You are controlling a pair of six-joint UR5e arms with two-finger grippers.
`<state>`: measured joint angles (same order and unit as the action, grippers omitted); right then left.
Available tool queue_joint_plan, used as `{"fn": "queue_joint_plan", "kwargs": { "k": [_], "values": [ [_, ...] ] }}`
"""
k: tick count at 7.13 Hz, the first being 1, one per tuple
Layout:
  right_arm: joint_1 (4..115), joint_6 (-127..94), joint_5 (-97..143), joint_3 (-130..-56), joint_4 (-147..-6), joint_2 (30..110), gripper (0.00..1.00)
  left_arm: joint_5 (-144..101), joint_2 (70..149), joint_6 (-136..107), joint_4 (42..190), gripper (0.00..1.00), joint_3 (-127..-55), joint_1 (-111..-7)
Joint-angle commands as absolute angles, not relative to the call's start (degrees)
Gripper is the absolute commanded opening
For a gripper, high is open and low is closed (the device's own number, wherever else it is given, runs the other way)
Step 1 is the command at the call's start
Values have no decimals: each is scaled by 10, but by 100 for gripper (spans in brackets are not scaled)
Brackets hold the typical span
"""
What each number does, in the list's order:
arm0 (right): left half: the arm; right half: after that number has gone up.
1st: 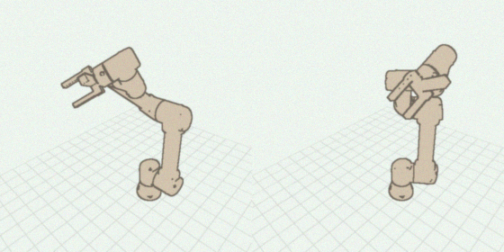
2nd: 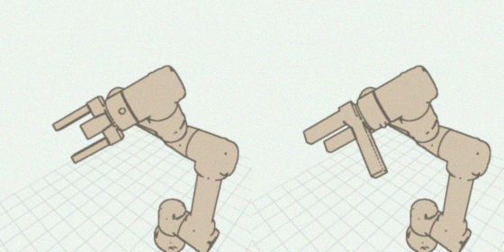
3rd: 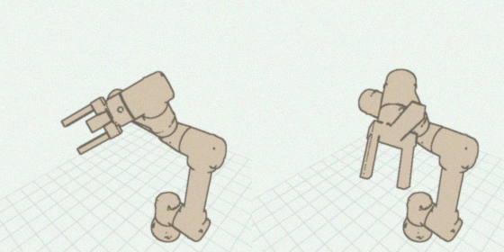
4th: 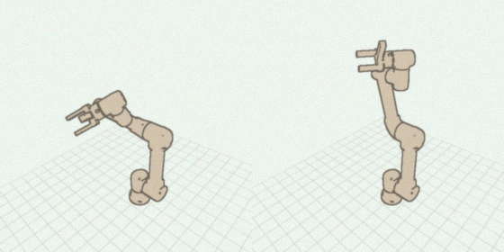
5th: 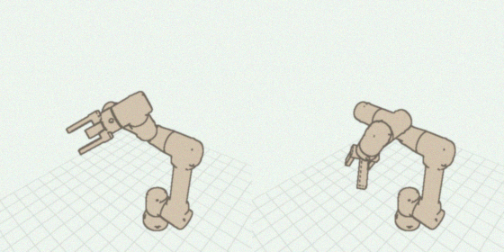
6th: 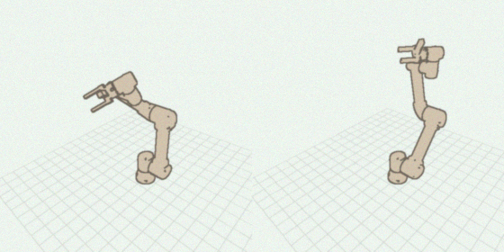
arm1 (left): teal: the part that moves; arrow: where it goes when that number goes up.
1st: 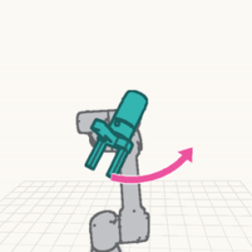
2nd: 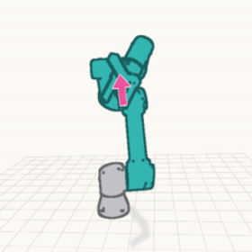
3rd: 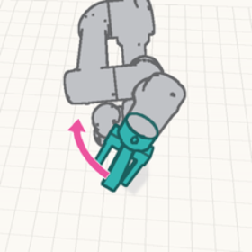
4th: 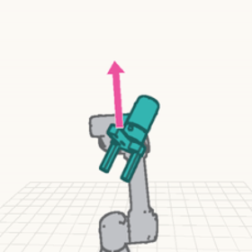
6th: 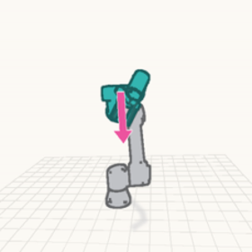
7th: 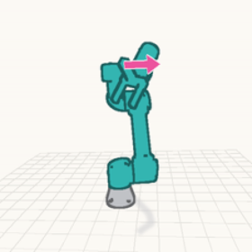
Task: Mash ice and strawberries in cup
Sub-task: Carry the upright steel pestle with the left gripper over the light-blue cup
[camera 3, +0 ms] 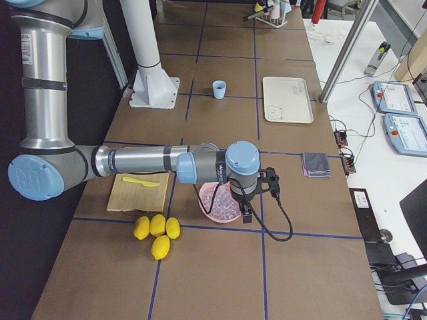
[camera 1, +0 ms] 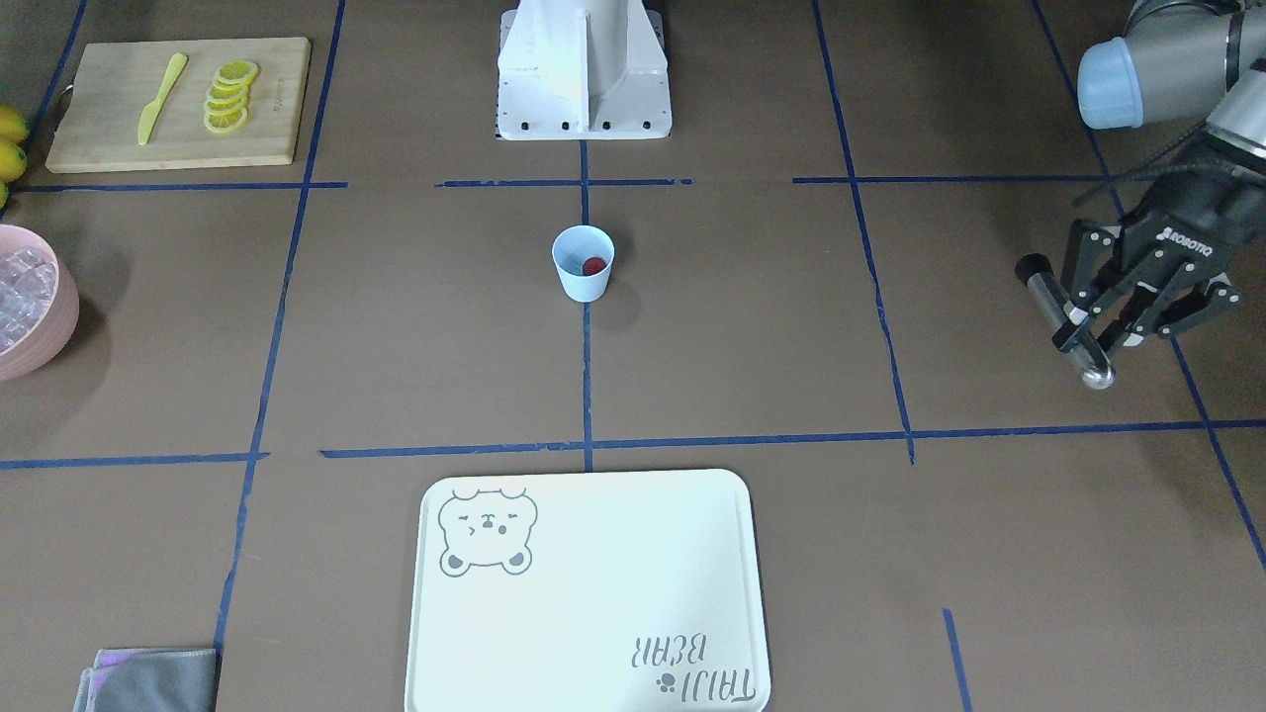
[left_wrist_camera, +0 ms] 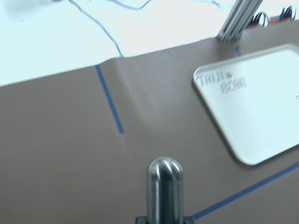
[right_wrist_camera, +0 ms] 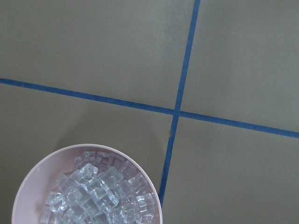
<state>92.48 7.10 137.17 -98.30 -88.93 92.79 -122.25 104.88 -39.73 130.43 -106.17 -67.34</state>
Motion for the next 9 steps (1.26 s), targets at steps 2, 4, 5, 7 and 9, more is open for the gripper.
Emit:
{"fn": "queue_joint_plan", "kwargs": {
  "k": [2, 4, 5, 7, 9],
  "values": [
    [924, 45, 1372, -983, -889, 927, 99, -1091, 1039, -502, 1526, 0, -1078, -588],
    [924, 43, 1372, -983, -889, 927, 99, -926, 1037, -497, 1632, 0, -1068, -459],
    [923, 43, 1371, -983, -889, 927, 99, -862, 1041, -491, 1673, 0, -1066, -403],
    [923, 43, 1371, -983, -889, 927, 99, -755, 1070, -423, 1723, 0, -1066, -333],
    [922, 43, 1371, -984, -888, 920, 99, -660, 1106, -339, 1731, 0, -1062, -234]
  ]
}}
